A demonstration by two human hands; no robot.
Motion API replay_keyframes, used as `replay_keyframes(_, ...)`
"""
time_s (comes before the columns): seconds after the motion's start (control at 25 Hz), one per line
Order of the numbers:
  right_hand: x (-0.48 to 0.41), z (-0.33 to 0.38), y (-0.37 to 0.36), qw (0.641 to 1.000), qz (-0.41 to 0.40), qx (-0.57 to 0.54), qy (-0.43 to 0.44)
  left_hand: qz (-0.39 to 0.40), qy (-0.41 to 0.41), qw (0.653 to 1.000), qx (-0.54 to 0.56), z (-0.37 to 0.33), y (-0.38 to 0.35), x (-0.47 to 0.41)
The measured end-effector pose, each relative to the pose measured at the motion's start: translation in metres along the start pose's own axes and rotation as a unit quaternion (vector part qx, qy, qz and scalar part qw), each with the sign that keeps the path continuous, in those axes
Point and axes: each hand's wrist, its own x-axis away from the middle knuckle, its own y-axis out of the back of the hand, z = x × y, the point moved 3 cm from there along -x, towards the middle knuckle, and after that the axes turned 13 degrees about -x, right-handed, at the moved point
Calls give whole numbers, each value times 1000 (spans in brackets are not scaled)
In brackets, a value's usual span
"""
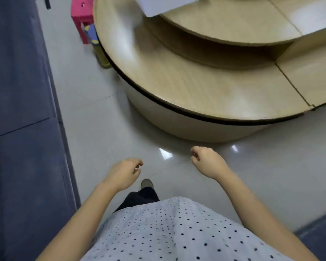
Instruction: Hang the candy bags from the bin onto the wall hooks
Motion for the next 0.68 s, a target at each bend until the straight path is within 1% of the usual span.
replay_keyframes(0.16, -66, 75, -30, 998, 54, 24, 28, -29, 72, 996, 35, 94, 35, -6)
replay_keyframes(0.32, -116, 113, -39, 994, 97, 43, 26, -44, 98, 992, 70, 155, 74, -36)
replay_keyframes(0.52, -211, 150, -24, 991, 113, 65, 29, -42, 110, 989, 93, 215, 118, -118)
replay_keyframes(0.68, -310, 204, 3, 990, 118, 61, 47, -35, 125, 982, 136, 254, 160, -184)
